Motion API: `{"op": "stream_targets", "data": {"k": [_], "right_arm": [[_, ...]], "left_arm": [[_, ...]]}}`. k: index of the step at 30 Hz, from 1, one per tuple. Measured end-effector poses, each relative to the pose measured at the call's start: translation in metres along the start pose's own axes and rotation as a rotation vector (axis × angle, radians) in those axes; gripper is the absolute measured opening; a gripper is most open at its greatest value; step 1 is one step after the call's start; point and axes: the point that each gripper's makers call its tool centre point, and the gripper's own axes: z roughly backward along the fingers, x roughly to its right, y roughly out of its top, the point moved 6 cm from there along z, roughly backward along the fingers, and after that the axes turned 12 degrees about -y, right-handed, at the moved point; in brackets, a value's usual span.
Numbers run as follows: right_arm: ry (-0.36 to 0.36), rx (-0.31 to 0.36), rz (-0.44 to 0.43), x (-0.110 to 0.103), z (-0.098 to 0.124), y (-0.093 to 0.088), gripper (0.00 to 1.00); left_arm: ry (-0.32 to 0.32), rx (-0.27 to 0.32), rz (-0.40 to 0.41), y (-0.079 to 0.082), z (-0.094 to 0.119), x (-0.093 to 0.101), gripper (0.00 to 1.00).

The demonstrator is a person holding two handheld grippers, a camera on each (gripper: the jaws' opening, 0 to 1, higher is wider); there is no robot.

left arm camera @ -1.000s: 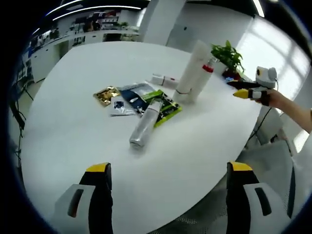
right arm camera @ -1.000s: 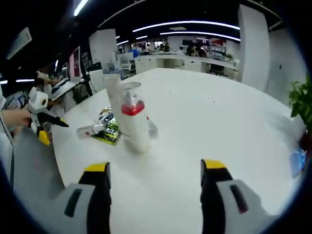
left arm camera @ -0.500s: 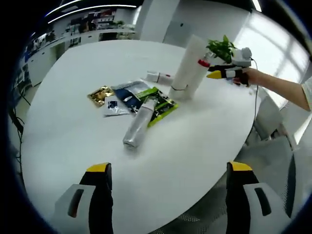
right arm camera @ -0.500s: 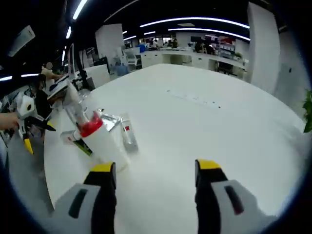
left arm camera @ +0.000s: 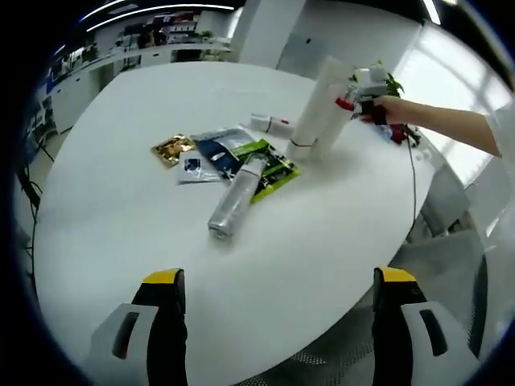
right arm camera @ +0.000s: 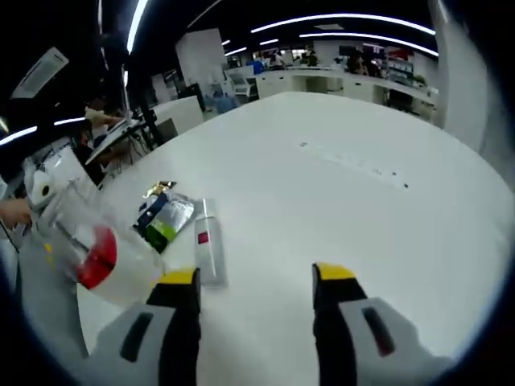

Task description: Arrange the skincare products in the storage area until every visible bottle or jar stands upright without overlapping.

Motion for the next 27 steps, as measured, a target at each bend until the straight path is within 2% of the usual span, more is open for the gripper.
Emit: {"op": "stream_targets", "data": {"k": [5,12,14,19,22,27], "right_arm": [[0.045,0.018,-0.002,-0.009,-0.016,0.011,0.54],[0.133,-0.004,0.074,-0.027,-0.038,0.026,0.49],[0.166,-0.029,0.119,-0.034,-0.045,0.028,0.45],[0.237,-0.095,0.224,-0.049,-0.057,0.031,0.44],[0.276,-0.134,0.322,-0.059,-0.064,0.033,0.41],[0.291,-0.211,0.428,-0.066,-0.071,0.032,0.36]], "left_arm": [[0.007,0.005,0.008,0.001,0.001,-0.002,0.95],[0.020,0.011,0.020,0.002,0.000,-0.005,0.95],[0.021,0.012,0.026,0.001,0.000,-0.005,0.95],[0.028,0.014,0.036,-0.001,0.000,-0.006,0.95],[0.033,0.015,0.040,-0.002,0.000,-0.007,0.95],[0.039,0.019,0.046,-0.001,0.000,-0.009,0.94]]}}
